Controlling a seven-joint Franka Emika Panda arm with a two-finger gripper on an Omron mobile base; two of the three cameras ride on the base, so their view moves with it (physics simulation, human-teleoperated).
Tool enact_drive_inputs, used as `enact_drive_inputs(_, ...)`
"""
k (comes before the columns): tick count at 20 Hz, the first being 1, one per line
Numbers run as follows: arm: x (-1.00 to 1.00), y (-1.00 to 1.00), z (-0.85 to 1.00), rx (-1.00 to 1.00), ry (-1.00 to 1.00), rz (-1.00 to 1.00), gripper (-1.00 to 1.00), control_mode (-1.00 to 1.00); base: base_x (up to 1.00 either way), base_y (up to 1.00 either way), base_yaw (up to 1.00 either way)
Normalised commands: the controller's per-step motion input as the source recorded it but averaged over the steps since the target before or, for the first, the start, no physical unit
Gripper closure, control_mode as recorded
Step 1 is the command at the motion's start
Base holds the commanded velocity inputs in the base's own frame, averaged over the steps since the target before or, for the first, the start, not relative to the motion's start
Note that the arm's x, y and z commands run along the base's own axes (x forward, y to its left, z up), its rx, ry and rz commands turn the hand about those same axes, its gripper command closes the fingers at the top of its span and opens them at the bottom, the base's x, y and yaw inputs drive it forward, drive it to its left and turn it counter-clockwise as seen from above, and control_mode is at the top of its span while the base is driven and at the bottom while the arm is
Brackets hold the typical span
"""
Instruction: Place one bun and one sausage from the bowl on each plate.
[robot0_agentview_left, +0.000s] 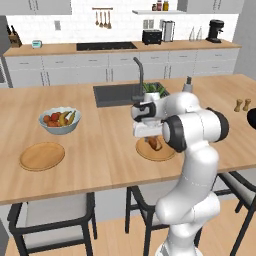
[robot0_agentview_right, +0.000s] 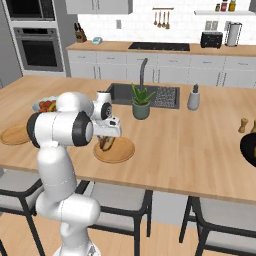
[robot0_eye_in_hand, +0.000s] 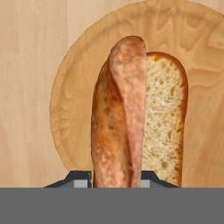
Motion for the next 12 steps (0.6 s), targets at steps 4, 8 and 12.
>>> enact_drive_inputs(4,0.01,0.02,-0.43,0.08,0.01,-0.06,1.0,-1.0,0.0,0.0,0.0)
enact_drive_inputs(8,0.0,0.0,-0.37,0.05,-0.03,-0.04,1.0,-1.0,0.0,0.0,0.0)
enact_drive_inputs(12,-0.01,0.0,-0.37,0.04,0.0,-0.03,1.0,-1.0,0.0,0.0,0.0)
